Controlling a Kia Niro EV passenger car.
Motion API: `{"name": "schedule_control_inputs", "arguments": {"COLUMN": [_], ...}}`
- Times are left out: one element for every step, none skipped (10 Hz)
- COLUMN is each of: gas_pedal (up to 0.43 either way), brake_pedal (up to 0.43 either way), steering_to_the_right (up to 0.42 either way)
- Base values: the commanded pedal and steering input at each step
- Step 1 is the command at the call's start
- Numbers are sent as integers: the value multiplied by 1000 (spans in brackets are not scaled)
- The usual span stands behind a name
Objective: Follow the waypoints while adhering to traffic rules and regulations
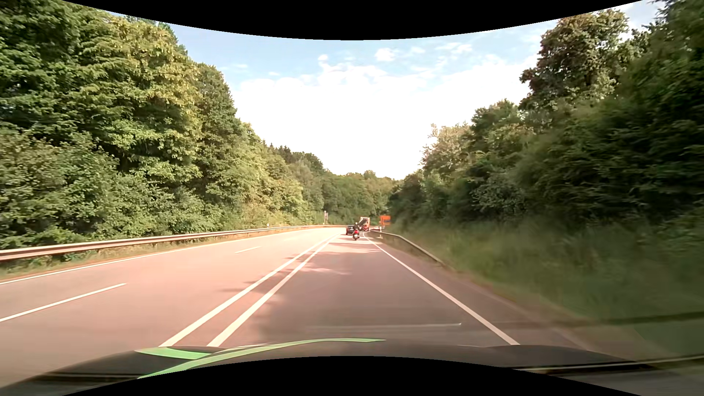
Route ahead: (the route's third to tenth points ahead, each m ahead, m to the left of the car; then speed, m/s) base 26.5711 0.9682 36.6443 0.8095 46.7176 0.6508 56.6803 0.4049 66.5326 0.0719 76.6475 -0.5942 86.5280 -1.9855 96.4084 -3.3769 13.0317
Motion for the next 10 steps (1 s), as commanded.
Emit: {"name": "schedule_control_inputs", "arguments": {"gas_pedal": [0, 0, 0, 0, 0, 0, 0, 0, 28, 67], "brake_pedal": [159, 171, 171, 134, 0, 0, 0, 0, 0, 0], "steering_to_the_right": [3, 4, 4, 3, 3, 3, 3, 3, 1, 1]}}
